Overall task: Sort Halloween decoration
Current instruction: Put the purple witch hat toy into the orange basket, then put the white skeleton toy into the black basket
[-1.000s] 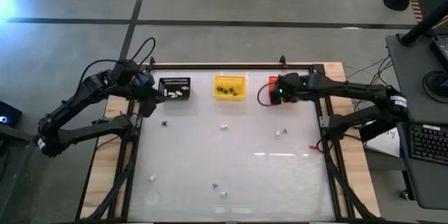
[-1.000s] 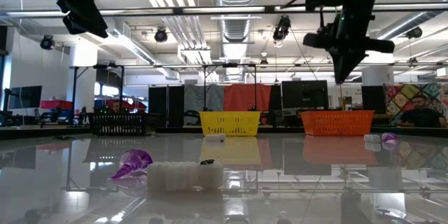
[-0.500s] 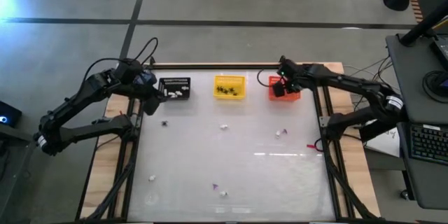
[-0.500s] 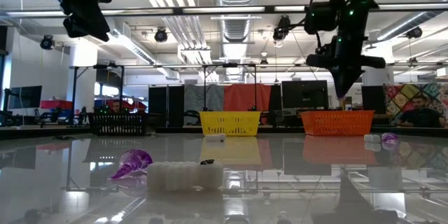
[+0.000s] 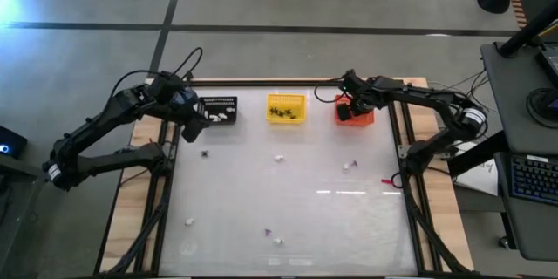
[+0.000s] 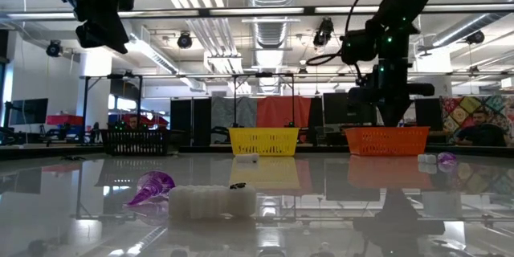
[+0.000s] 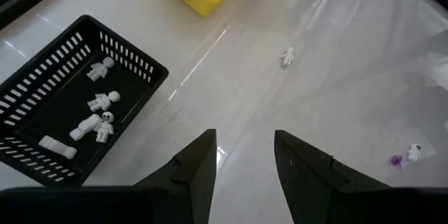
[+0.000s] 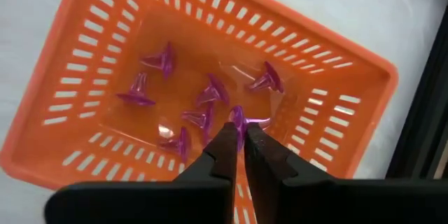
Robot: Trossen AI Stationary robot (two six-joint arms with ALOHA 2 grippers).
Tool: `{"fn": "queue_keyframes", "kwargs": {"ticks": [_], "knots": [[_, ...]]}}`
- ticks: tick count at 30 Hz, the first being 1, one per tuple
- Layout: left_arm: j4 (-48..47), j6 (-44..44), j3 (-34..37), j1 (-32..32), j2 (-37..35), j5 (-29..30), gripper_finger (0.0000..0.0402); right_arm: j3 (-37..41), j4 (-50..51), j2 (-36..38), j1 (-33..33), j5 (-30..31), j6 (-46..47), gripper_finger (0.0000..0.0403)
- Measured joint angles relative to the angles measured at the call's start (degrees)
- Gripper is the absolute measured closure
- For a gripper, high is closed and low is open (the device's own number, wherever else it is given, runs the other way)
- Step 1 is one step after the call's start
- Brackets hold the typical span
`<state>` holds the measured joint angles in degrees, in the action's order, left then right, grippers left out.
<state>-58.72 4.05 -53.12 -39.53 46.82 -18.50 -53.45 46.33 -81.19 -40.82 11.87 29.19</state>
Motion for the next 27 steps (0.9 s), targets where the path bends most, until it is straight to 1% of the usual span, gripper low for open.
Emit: {"fn": "queue_keyframes", "kwargs": {"ticks": [3, 8, 13, 18, 23, 27], "knots": [[0.0, -0.4, 0.0, 0.0, 0.5, 0.0, 0.0274, 0.0, -0.1, -0.3, 0.0, -0.1, 0.2, 0.0372], [-0.1, -0.4, 0.0, 0.0, 1.4, 0.0, 0.0274, 0.0, -0.2, 0.5, 0.0, -0.1, 0.7, 0.033], [0.0, 0.1, 0.0, 0.0, 3.3, 0.0, 0.0274, -2.2, 0.4, 1.1, 0.0, -0.2, 0.7, 0.0303], [0.9, 0.1, 0.0, 0.1, 6.6, -0.1, 0.0274, -7.1, 3.6, 1.2, 0.1, -0.3, 0.2, 0.0292], [4.9, -0.5, 0.0, 1.5, 10.5, -0.9, 0.0274, -13.1, 8.6, 1.3, 0.1, -0.3, -0.8, 0.0294], [9.3, -1.9, 0.0, 3.7, 13.3, -1.0, 0.0274, -16.8, 10.5, 1.3, 0.1, -0.3, -2.7, 0.0298]]}}
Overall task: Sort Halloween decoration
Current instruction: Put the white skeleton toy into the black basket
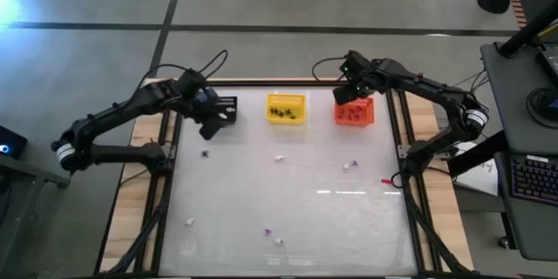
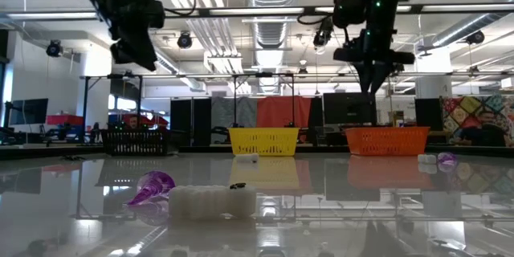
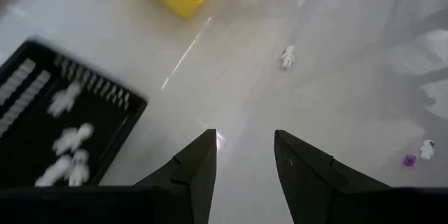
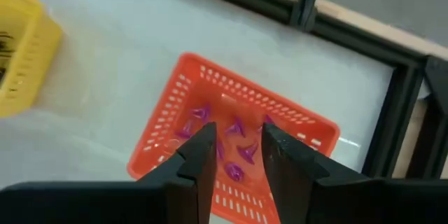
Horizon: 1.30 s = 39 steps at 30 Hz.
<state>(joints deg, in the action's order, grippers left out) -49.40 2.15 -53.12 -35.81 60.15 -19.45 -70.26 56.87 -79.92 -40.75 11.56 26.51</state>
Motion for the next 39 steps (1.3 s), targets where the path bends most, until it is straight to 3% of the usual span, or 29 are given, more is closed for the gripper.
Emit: {"fn": "queue_keyframes", "kwargs": {"ticks": [20, 39], "knots": [[14.9, -10.9, -0.4, 10.3, 19.8, 1.5, 0.0274, -9.5, 3.4, 0.0, 0.0, 0.0, -1.1, 0.0298], [29.7, -8.4, -0.4, 16.3, 33.2, -0.1, 0.0274, -11.9, 4.4, 0.0, 0.0, 0.0, -1.1, 0.0297]]}}
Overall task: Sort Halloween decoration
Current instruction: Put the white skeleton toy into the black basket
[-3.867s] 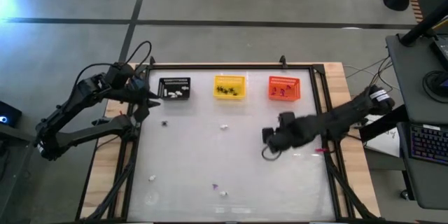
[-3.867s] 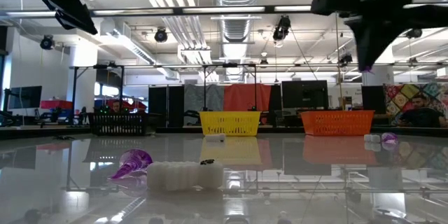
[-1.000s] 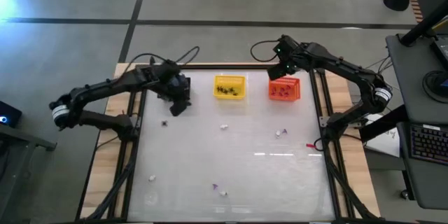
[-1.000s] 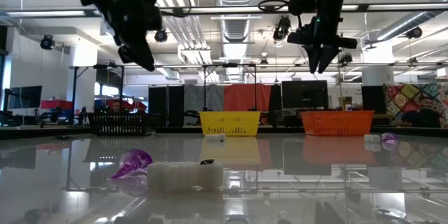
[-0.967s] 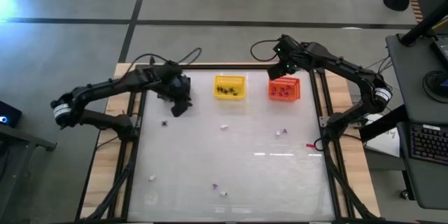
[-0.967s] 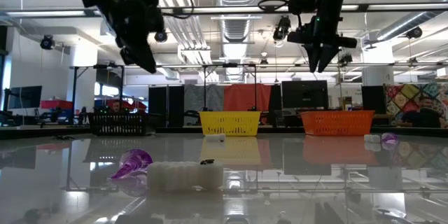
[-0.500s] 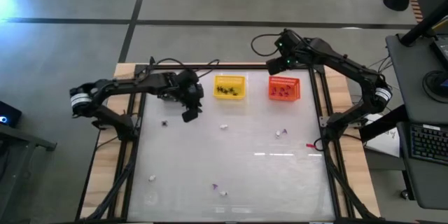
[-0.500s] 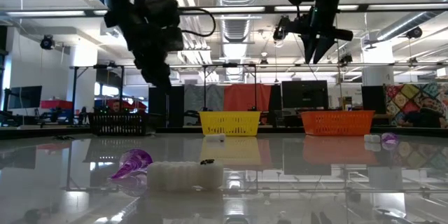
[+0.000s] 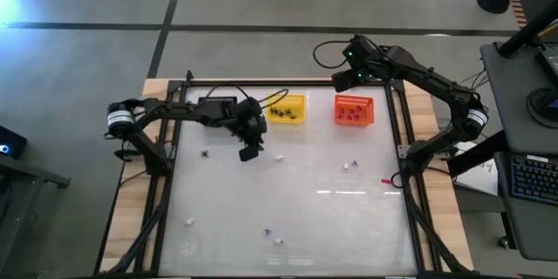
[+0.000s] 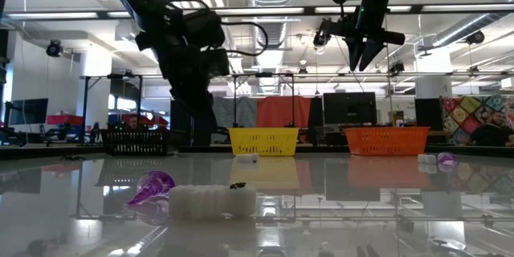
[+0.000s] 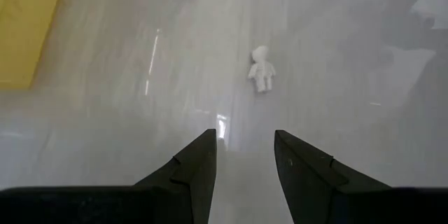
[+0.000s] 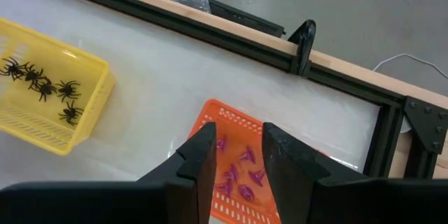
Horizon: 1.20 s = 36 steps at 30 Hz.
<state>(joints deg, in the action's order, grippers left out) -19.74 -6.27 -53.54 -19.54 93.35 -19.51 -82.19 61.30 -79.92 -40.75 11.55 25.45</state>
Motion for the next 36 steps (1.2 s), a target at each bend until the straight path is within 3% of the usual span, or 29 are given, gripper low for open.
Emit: {"fn": "queue_keyframes", "kwargs": {"ticks": [12, 22, 36], "knots": [[3.8, 2.3, -2.6, 4.5, 6.4, -0.1, 0.0274, 0.0, 0.0, 0.0, 0.0, 0.0, 0.0, 0.0297], [3.3, 2.1, -7.6, 4.7, 12.5, -1.1, 0.0274, 0.0, 0.5, 0.0, 0.1, 0.0, 0.0, 0.0296], [4.0, 2.4, -9.0, 5.1, 17.4, -2.7, 0.0274, 0.0, 1.8, 0.0, 0.1, 0.0, -0.7, 0.0304]]}}
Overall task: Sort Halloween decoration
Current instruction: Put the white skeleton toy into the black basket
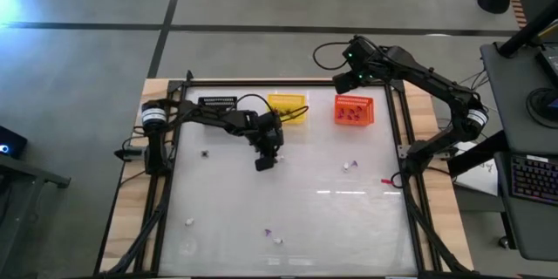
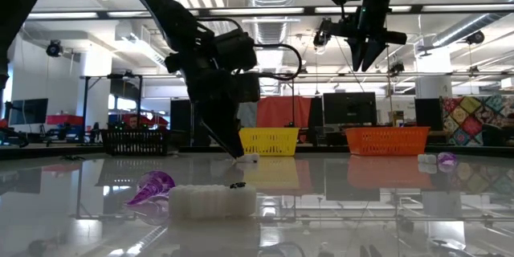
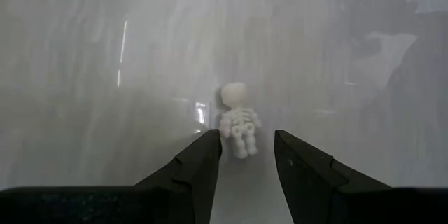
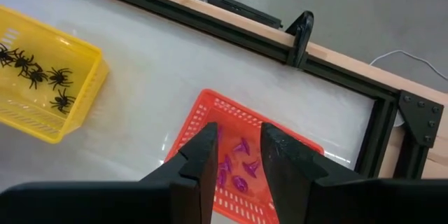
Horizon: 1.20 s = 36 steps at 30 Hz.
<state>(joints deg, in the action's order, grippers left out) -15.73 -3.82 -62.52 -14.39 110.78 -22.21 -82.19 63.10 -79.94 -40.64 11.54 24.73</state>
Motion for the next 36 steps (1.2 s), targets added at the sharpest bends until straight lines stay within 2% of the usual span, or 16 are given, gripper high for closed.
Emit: {"fn": "queue_keyframes", "kwargs": {"ticks": [5, 8, 17, 26, 36], "knots": [[0.3, 0.8, 0.0, 0.2, 0.2, 3.0, 0.0278, 0.0, 0.1, 0.0, 0.0, 0.0, -1.2, 0.0299], [0.3, 0.2, 0.0, 0.2, 0.3, 3.9, 0.0293, 0.0, 0.1, 0.0, 0.0, 0.0, -1.3, 0.0298], [0.1, 0.0, 0.1, 0.1, 0.3, 5.0, 0.0394, 0.0, 0.2, 0.0, 0.0, 0.0, -1.3, 0.0307], [-4.9, -1.6, 0.6, -0.3, -3.2, 4.8, 0.04, 0.0, 0.2, 0.0, 0.0, 0.0, -1.2, 0.0301], [-16.7, -3.7, 0.5, -4.1, -14.0, 6.0, 0.0401, 0.0, 0.1, 0.0, 0.1, 0.0, -1.0, 0.0307]]}}
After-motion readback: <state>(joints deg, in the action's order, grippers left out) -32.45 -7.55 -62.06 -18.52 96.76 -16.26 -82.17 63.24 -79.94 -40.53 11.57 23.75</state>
